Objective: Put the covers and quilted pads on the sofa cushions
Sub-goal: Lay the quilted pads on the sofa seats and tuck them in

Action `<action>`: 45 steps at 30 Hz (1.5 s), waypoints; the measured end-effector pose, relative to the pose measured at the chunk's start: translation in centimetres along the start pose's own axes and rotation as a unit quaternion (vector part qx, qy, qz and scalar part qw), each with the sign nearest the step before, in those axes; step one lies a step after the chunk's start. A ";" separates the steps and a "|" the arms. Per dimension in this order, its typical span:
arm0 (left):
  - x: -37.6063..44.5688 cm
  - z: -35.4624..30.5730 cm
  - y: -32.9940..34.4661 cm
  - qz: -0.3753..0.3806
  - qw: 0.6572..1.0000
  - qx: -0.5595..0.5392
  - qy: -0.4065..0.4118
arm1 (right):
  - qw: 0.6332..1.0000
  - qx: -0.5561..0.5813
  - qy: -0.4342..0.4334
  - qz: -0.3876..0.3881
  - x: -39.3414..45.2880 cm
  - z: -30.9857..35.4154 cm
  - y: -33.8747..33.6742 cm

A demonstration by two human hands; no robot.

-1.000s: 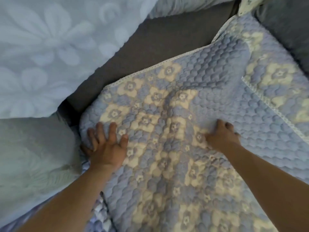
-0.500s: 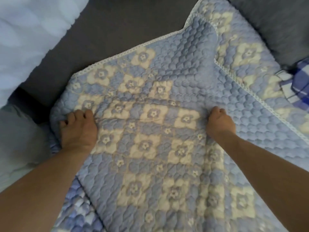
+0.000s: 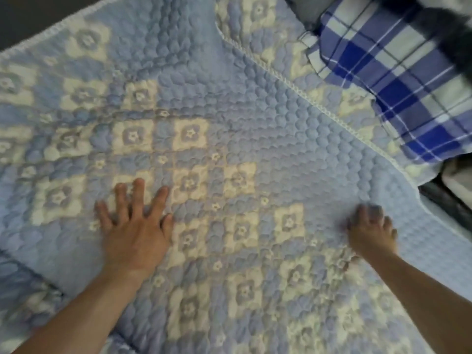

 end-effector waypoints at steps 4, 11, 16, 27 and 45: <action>-3.8 -8.4 -2.0 0.000 0.997 -0.062 0.037 | 0.943 0.116 -0.285 -0.123 -7.8 10.2 -1.4; -8.9 -14.6 1.3 0.012 0.992 -0.001 0.130 | 0.917 0.062 -0.373 -0.123 -5.9 -3.2 4.4; -10.0 -18.7 0.2 0.037 0.998 0.025 0.033 | 0.992 0.111 0.033 -0.049 6.2 -23.3 3.6; -22.2 -49.4 2.2 -0.002 0.972 0.010 0.234 | 0.944 0.122 0.282 -0.122 -3.0 -51.0 13.7; -27.4 -57.7 2.6 0.083 0.989 0.039 0.119 | 0.938 0.200 0.133 -0.251 -9.8 -68.1 16.5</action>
Point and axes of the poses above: each hand's wrist, its own x-axis towards the middle knuckle, its own y-axis out of the palm, z = x × y, the point moved 4 cm from there along x, towards the middle knuckle, and after that the axes turned 12 degrees about -z, right-handed, at the moved point
